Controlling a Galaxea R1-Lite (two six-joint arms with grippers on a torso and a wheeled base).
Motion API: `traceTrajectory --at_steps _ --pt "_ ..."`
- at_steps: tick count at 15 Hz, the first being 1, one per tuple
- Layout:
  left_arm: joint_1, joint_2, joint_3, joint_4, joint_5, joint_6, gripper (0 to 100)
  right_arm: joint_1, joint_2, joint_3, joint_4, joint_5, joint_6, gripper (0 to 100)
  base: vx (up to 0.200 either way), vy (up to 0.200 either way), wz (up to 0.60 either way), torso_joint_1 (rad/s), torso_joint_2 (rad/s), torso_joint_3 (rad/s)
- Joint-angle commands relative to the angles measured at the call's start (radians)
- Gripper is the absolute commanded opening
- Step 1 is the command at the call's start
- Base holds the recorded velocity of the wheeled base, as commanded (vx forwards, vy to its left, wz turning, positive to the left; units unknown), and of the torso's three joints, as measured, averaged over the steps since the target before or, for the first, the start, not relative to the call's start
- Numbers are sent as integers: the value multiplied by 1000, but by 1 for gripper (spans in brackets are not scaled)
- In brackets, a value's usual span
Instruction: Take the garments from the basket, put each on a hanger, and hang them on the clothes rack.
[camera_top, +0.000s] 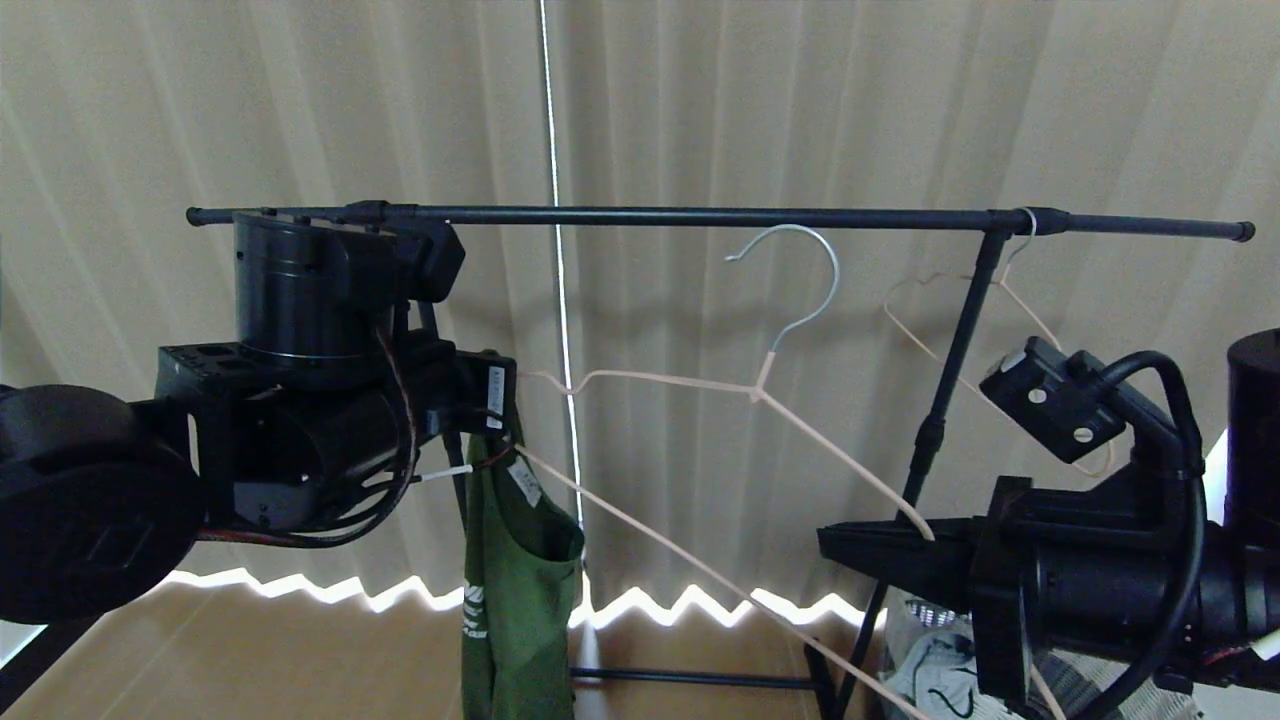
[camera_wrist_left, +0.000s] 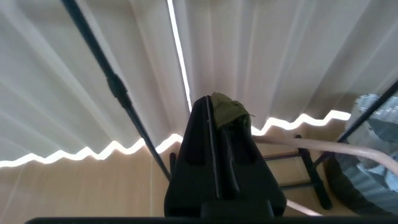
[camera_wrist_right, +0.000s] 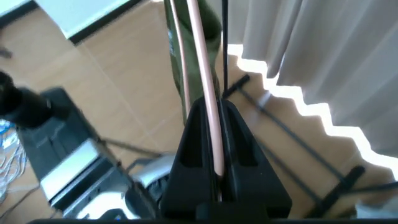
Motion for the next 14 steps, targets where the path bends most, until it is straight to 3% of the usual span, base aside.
traceTrajectory --at_steps 1,4,7,8,9,10,11,14 --pt "0 -1 0 2 6 1 0 2 39 -3 -18 -22 -1 0 0 0 0 0 0 0" --pt "0 -3 -3 7 23 3 0 2 93 -4 -19 -94 -2 0 0 0 0 0 0 0" --pt "1 -6 -6 22 47 10 0 20 141 -3 -19 -111 5 0 0 0 0 0 0 0" --pt "1 -6 -8 28 49 12 0 31 148 -4 -19 -121 21 0 0 0 0 0 0 0" --pt "1 -6 -11 45 60 12 0 69 171 -21 -19 -178 80 0 0 0 0 0 0 0" --pt "1 -6 -11 45 60 12 0 69 171 -21 -19 -178 80 0 0 0 0 0 0 0" --pt "1 -10 -9 65 61 12 0 91 228 -72 -18 -278 139 0 0 0 0 0 0 0" --pt "1 -27 -5 86 69 10 0 91 243 -93 -21 -304 151 0 0 0 0 0 0 0"
